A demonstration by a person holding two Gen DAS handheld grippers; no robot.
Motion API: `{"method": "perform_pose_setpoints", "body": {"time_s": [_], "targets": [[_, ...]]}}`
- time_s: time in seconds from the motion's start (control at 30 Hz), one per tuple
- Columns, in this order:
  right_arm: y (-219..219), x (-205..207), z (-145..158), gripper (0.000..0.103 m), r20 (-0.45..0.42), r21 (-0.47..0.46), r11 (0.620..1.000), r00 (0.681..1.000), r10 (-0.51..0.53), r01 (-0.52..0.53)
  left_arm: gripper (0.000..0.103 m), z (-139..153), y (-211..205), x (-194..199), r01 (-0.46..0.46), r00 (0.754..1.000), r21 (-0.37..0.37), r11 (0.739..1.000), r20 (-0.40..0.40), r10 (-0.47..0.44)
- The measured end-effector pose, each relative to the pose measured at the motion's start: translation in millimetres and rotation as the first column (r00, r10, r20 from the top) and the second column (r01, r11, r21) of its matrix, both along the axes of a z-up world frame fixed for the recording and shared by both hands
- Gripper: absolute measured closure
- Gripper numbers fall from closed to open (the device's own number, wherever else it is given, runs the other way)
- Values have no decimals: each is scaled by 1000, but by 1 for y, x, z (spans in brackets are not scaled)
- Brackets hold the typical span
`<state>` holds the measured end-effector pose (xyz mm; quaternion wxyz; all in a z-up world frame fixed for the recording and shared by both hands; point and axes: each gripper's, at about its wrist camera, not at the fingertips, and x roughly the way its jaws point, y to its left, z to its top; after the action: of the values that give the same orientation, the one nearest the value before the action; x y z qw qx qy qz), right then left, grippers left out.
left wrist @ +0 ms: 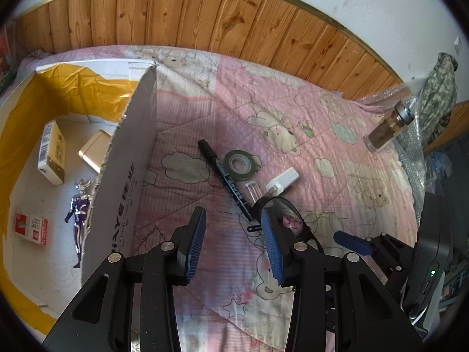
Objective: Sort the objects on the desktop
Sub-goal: 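Grasp the black marker with the left tool while the right tool grasps the black glasses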
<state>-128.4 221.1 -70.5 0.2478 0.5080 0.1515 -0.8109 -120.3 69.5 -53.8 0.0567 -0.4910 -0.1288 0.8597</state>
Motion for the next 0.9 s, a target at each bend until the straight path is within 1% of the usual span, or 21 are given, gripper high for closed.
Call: {"method": "perform_pose_setpoints", "body": {"time_s": [0.1, 0.2, 0.3, 0.33, 0.37, 0.43, 0.5, 0.6, 0.63, 0.7, 0.8, 0.83, 0.87, 0.9], "targets": [[-5, -8, -15, 33, 10, 33, 999, 1000, 16, -16, 61, -11, 4, -11, 7, 1000, -5, 1000, 28, -7], [-7, -14, -30, 33, 10, 62, 998, 1000, 29, -30, 61, -22, 2, -22, -22, 998, 3, 1000, 56, 21], [-5, -17, -41, 34, 16, 57, 997, 999, 52, -53, 60, -36, -2, -38, -76, 993, 58, 995, 99, 70], [-3, -18, -44, 37, 34, 52, 997, 998, 56, -58, 60, -42, -2, -43, -89, 990, 63, 994, 114, 82], [-1, -20, -46, 48, 57, 44, 997, 997, 55, -58, 60, -49, -1, -48, -97, 987, 67, 993, 132, 88], [7, -23, -43, 49, 79, 40, 998, 996, 43, -46, 60, -61, 2, -56, -108, 982, 72, 991, 161, 96], [17, -26, -40, 49, 105, 30, 999, 994, 12, -15, 60, -72, 2, -63, -139, 975, 70, 988, 182, 124], [33, -29, -36, 49, 135, 9, 999, 990, -36, 35, 60, -86, 5, -72, -160, 968, 73, 984, 204, 142], [39, -30, -34, 49, 140, 5, 999, 989, -50, 50, 60, -85, 6, -73, -162, 973, 66, 985, 179, 148], [48, -30, -31, 49, 150, -4, 997, 986, -71, 72, 59, -84, 12, -77, -152, 977, 22, 988, 157, 147], [57, -31, -32, 49, 165, -5, 996, 982, -87, 89, 61, -84, 16, -76, -156, 981, -17, 988, 115, 157], [59, -32, -33, 49, 174, -9, 995, 981, -92, 95, 66, -83, 20, -75, -139, 985, -45, 989, 98, 143], [60, -33, -35, 49, 180, -12, 995, 979, -93, 96, 78, -84, 23, -75, -115, 989, -60, 992, 84, 120], [61, -34, -37, 49, 188, -16, 995, 978, -93, 98, 82, -84, 24, -75, -94, 992, -52, 994, 81, 98]]}}
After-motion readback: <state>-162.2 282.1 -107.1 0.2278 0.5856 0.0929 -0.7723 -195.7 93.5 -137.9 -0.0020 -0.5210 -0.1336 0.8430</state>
